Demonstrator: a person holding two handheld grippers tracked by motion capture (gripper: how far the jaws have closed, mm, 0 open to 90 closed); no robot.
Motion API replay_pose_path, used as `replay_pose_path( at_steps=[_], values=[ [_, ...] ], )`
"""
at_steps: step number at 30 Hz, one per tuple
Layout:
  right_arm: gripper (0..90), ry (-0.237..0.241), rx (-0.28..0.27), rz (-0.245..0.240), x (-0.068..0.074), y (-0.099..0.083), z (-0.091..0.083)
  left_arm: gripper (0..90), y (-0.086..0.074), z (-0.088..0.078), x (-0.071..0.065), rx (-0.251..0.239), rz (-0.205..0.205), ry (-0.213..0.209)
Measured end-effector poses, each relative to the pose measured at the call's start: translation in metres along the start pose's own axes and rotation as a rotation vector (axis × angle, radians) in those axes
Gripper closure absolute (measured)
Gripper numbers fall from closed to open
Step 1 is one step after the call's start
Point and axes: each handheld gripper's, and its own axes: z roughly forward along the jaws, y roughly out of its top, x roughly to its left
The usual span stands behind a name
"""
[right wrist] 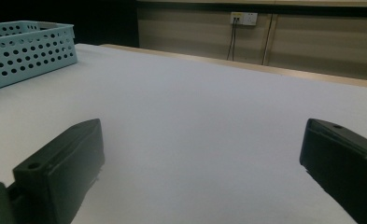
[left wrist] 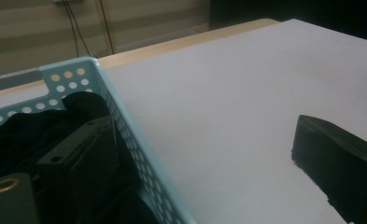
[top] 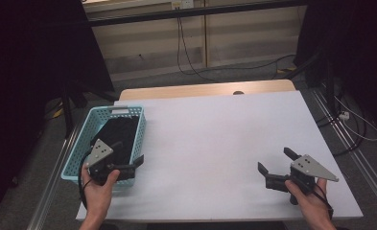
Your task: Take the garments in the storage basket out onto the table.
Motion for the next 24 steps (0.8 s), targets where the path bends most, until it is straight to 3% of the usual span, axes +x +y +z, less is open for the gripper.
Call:
replay_pose_path(
  at_steps=[3, 9, 11, 15, 19, 22, 24],
  values=[
    [0.0, 0.006, 0.001, 0.003, 0.001, 0.0, -0.001, 6.8, 0.011, 0.002, 0.013, 0.022, -0.017, -0.007],
    [0.0, 0.009, 0.003, 0.004, 0.0, 0.0, -0.002, 7.4, 0.024, 0.009, 0.028, 0.017, -0.035, 0.007],
    [0.0, 0.012, 0.005, 0.006, 0.0, 0.0, -0.002, 8.0, 0.027, 0.014, 0.034, 0.048, -0.03, 0.008],
    [0.0, 0.016, 0.009, 0.005, 0.001, 0.0, -0.001, 8.0, 0.031, 0.02, 0.044, 0.06, -0.042, 0.0],
    [0.0, 0.022, 0.012, 0.0, 0.001, -0.001, -0.003, 7.8, 0.034, 0.026, 0.06, 0.079, -0.066, 0.035],
    [0.0, 0.023, 0.012, 0.0, 0.001, -0.001, -0.003, 7.6, 0.035, 0.028, 0.065, 0.085, -0.073, 0.028],
    [0.0, 0.024, 0.015, 0.002, 0.002, -0.001, -0.002, 5.6, 0.035, 0.03, 0.068, 0.076, -0.096, 0.062]
  ],
)
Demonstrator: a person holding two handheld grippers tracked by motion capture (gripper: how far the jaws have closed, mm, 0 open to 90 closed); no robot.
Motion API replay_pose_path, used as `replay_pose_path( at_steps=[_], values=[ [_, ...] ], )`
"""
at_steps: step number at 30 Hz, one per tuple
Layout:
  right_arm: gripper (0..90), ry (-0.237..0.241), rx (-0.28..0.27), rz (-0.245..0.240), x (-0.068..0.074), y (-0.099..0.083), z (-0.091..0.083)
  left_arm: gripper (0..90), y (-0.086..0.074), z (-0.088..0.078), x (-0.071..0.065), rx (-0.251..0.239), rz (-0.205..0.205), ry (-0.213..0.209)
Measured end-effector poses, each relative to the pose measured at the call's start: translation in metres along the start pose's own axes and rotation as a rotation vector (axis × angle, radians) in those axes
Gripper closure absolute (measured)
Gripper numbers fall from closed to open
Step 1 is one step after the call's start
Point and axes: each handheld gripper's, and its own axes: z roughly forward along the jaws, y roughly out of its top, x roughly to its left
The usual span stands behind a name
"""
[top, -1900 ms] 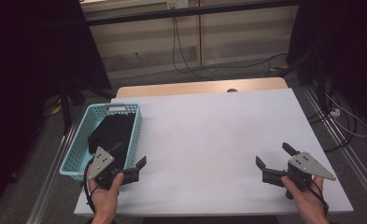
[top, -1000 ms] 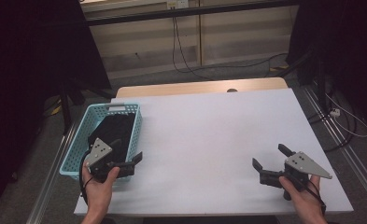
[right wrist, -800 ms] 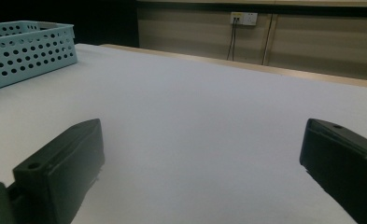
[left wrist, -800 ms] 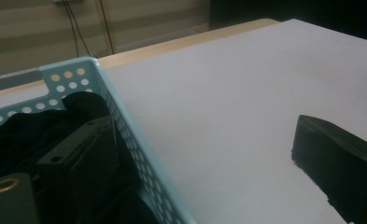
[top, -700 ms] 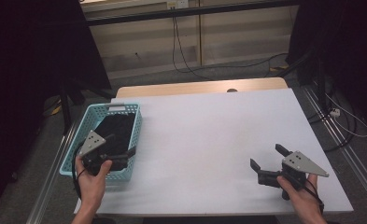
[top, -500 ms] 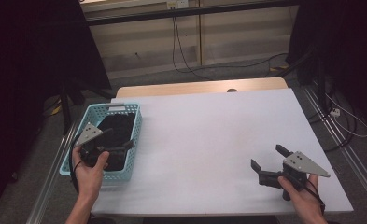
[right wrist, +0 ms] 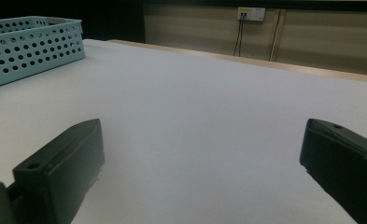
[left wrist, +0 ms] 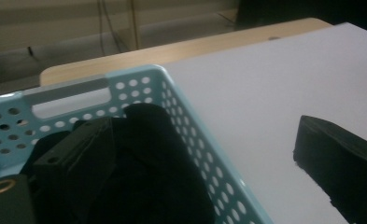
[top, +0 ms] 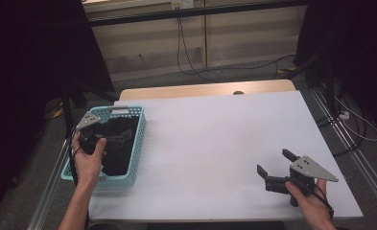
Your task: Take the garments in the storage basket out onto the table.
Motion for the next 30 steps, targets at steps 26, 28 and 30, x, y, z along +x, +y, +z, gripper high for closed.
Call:
replay_pose_path(
  at_steps=[26, 28, 30],
  values=[
    [0.0, 0.007, 0.012, -0.004, 0.0, 0.0, 0.003, 5.3, 0.005, 0.04, 0.04, 0.203, 0.017, 0.046],
    [0.0, 0.009, 0.016, -0.002, 0.0, -0.001, 0.004, 9.2, 0.001, 0.042, 0.045, 0.215, -0.028, 0.016],
    [0.0, 0.013, 0.022, -0.001, 0.0, -0.001, 0.005, 8.8, -0.003, 0.045, 0.049, 0.241, -0.038, 0.012]
  ],
)
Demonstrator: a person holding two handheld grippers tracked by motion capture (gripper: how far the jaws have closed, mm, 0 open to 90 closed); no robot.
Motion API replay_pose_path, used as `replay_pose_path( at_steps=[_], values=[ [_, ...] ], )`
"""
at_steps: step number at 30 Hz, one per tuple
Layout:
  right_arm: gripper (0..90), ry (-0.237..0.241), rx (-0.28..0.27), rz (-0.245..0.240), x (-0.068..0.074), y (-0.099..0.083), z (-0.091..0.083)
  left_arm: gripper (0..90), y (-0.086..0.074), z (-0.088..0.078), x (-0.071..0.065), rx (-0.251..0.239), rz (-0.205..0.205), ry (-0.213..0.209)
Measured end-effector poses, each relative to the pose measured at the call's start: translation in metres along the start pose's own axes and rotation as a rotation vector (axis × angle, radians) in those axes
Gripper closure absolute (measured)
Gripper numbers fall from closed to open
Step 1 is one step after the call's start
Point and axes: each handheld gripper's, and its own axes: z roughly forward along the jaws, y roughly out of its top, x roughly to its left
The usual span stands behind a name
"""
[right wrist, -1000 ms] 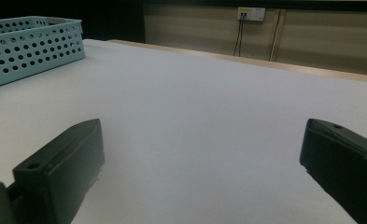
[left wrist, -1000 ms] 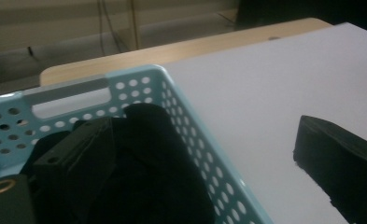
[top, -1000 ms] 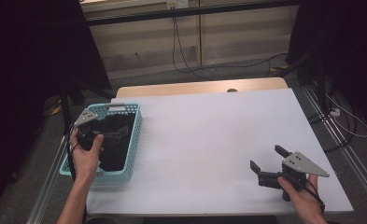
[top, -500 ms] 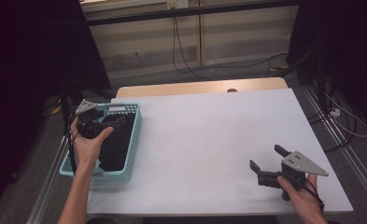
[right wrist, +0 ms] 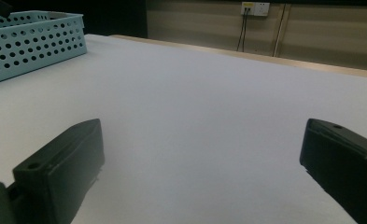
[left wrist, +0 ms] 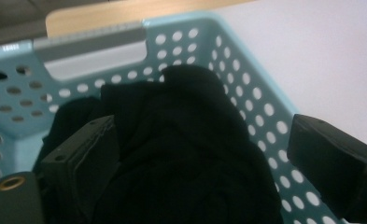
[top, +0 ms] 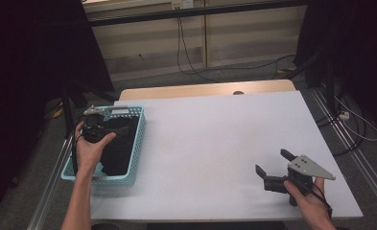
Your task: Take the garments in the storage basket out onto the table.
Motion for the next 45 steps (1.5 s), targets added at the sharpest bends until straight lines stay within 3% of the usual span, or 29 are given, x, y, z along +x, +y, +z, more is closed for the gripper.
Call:
replay_pose_path(
  at_steps=[3, 5, 8, 12, 15, 18, 21, 25, 28, 31, 34, 40, 42, 45],
  values=[
    [0.0, 0.003, 0.017, 0.012, 0.0, -0.001, 0.002, 7.8, -0.004, 0.007, 0.004, 0.05, -0.018, -0.015],
    [0.0, 0.003, 0.023, 0.014, 0.0, -0.001, 0.004, 5.6, -0.007, 0.014, 0.005, 0.113, -0.028, -0.03],
    [0.0, 0.006, 0.026, 0.01, 0.0, -0.002, 0.004, 6.0, -0.012, 0.026, 0.002, 0.169, 0.019, 0.009],
    [0.0, 0.01, 0.045, 0.014, 0.0, -0.003, 0.005, 6.5, -0.016, 0.033, 0.001, 0.21, 0.026, -0.018],
    [0.0, 0.012, 0.051, 0.016, -0.001, -0.003, 0.007, 4.8, -0.017, 0.035, -0.002, 0.243, 0.061, -0.066],
    [0.0, 0.021, 0.051, 0.023, -0.001, -0.003, 0.007, 4.6, -0.019, 0.04, -0.007, 0.285, 0.093, -0.027],
    [0.0, 0.026, 0.051, 0.022, 0.0, -0.003, 0.007, 4.7, -0.022, 0.046, -0.005, 0.321, 0.084, 0.004],
    [0.0, 0.031, 0.051, 0.016, 0.0, -0.003, 0.008, 4.6, -0.022, 0.047, -0.008, 0.326, 0.137, 0.03],
    [0.0, 0.033, 0.055, 0.016, 0.001, -0.003, 0.008, 5.3, -0.022, 0.046, -0.002, 0.327, 0.106, 0.044],
    [0.0, 0.035, 0.056, 0.014, 0.001, -0.003, 0.008, 3.3, -0.025, 0.047, 0.0, 0.327, 0.125, 0.07],
    [0.0, 0.034, 0.056, 0.014, 0.001, -0.003, 0.008, 2.7, -0.026, 0.05, -0.001, 0.317, 0.115, 0.085],
    [0.0, 0.041, 0.061, 0.01, 0.002, -0.004, 0.008, 0.0, -0.031, 0.053, 0.001, 0.294, 0.085, 0.056],
    [0.0, 0.043, 0.063, 0.009, 0.002, -0.004, 0.008, 0.0, -0.031, 0.053, 0.003, 0.307, 0.051, 0.043],
    [0.0, 0.046, 0.061, 0.003, 0.002, -0.004, 0.008, 0.1, -0.028, 0.055, 0.001, 0.338, 0.04, 0.045]
  ],
)
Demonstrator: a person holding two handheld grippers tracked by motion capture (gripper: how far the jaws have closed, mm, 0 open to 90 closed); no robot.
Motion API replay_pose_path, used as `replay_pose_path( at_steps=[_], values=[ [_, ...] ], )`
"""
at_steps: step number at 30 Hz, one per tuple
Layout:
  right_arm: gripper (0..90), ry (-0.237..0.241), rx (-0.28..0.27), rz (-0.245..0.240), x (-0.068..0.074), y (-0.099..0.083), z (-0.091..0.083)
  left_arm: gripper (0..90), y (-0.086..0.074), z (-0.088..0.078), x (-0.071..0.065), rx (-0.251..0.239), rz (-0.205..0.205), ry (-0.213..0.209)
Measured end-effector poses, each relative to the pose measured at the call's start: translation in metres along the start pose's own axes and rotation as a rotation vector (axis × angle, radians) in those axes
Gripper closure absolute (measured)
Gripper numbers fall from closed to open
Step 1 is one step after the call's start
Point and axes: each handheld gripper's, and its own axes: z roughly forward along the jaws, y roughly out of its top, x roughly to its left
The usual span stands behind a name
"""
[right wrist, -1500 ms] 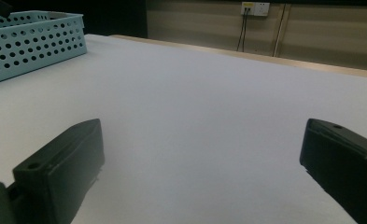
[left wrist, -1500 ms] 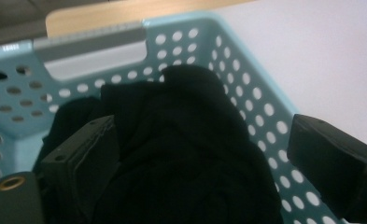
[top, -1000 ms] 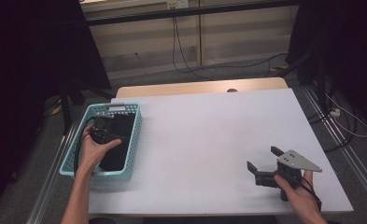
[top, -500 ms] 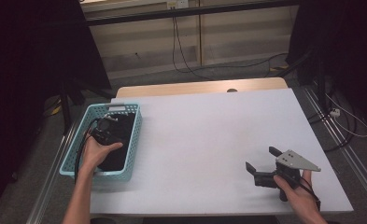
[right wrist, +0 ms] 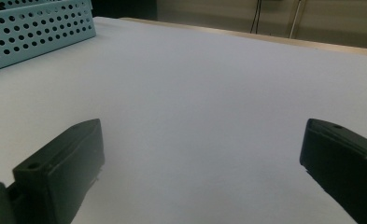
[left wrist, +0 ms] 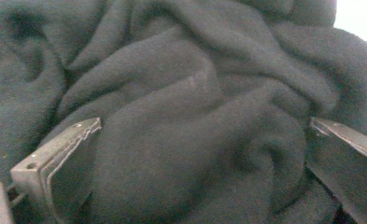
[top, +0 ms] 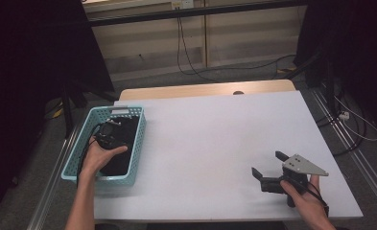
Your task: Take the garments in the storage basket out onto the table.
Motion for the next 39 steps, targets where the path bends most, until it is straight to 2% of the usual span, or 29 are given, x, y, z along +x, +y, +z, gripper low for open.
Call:
replay_pose_path(
  at_steps=[3, 4, 9, 11, 12, 13, 16, 20, 25, 27, 30, 32, 34, 39],
  values=[
    [0.0, 0.005, 0.0, -0.004, 0.002, 0.0, -0.001, 1.9, -0.002, -0.002, 0.001, -0.006, 0.031, -0.011],
    [0.0, 0.009, -0.002, -0.008, 0.002, 0.0, -0.002, 3.1, -0.001, -0.003, 0.001, 0.009, 0.031, -0.02],
    [0.0, -0.003, -0.008, -0.006, 0.001, 0.0, -0.002, 18.0, 0.005, -0.007, -0.007, 0.071, 0.023, -0.011],
    [0.0, -0.005, -0.006, -0.008, 0.001, 0.0, -0.001, 23.0, 0.006, -0.008, -0.008, 0.069, 0.036, -0.016],
    [0.0, -0.005, -0.007, -0.008, 0.001, 0.0, -0.001, 26.4, 0.005, -0.009, -0.009, 0.06, 0.031, -0.021],
    [0.0, -0.005, -0.008, -0.01, 0.001, 0.0, -0.002, 31.7, 0.005, -0.011, -0.009, 0.058, 0.048, -0.034],
    [0.0, -0.003, -0.006, -0.012, 0.002, 0.0, -0.002, 52.9, 0.004, -0.013, -0.011, 0.047, 0.056, -0.055],
    [0.0, -0.001, -0.007, -0.013, 0.002, 0.0, -0.002, 63.0, 0.005, -0.014, -0.013, 0.055, 0.055, -0.063],
    [0.0, 0.001, -0.004, -0.013, 0.001, 0.0, -0.001, 69.0, 0.008, -0.015, -0.017, 0.072, 0.046, -0.046],
    [0.0, 0.002, -0.003, -0.013, 0.002, 0.0, -0.001, 69.8, 0.008, -0.017, -0.015, 0.069, 0.038, -0.059],
    [0.0, 0.004, -0.003, -0.013, 0.002, 0.0, -0.001, 70.5, 0.007, -0.019, -0.011, 0.036, -0.005, -0.065],
    [0.0, 0.002, -0.003, -0.012, 0.001, 0.0, -0.001, 70.6, 0.007, -0.021, -0.009, 0.016, -0.015, -0.061],
    [0.0, 0.002, -0.004, -0.012, 0.001, 0.0, -0.001, 70.5, 0.007, -0.024, -0.007, -0.007, -0.042, -0.055],
    [0.0, 0.002, -0.008, -0.009, 0.001, 0.001, -0.002, 70.5, 0.006, -0.034, -0.006, -0.079, -0.068, -0.03]
  ],
)
